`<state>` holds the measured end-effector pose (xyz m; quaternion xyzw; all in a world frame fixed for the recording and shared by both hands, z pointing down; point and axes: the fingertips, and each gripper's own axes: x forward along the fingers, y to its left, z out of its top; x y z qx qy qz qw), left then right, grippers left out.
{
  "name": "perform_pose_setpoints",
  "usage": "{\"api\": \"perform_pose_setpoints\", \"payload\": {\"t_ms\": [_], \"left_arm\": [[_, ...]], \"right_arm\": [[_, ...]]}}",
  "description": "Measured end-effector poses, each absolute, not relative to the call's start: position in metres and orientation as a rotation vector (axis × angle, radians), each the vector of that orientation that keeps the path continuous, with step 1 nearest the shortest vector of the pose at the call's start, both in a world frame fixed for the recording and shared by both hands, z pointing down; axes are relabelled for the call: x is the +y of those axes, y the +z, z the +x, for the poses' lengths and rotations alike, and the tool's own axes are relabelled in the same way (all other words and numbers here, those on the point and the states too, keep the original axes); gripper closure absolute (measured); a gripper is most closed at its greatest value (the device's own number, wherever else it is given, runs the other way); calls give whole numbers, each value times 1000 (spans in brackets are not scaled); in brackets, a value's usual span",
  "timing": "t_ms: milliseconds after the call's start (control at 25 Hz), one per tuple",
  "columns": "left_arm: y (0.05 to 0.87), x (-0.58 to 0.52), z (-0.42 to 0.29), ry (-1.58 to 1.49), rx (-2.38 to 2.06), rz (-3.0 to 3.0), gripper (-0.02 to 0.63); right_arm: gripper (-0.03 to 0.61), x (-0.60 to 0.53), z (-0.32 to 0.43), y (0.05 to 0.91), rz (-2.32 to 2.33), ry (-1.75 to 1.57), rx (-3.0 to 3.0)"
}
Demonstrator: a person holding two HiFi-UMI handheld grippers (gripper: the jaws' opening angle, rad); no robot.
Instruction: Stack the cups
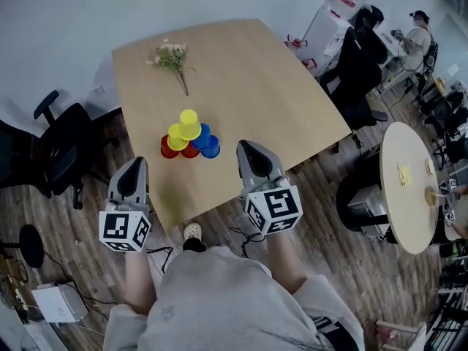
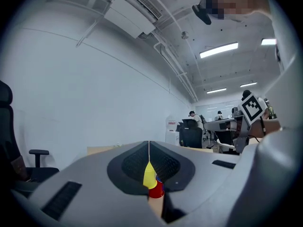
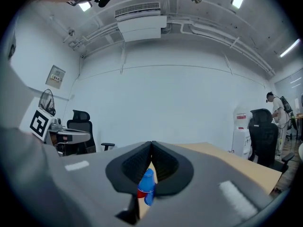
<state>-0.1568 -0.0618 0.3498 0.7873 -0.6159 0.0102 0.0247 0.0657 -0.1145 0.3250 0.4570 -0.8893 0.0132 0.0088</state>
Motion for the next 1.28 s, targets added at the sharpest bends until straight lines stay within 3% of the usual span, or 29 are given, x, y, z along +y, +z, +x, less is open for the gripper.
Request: {"api": "perform_pose_setpoints", "payload": {"t_ms": [520, 1280], "left_arm": [[325, -3, -131, -43, -2024, 2406, 601], [317, 15, -122, -74, -2022, 2424, 601]], "right_arm": [[566, -64, 107, 313, 1450, -6, -2816], [566, -46, 110, 303, 1446, -20, -2845]]}}
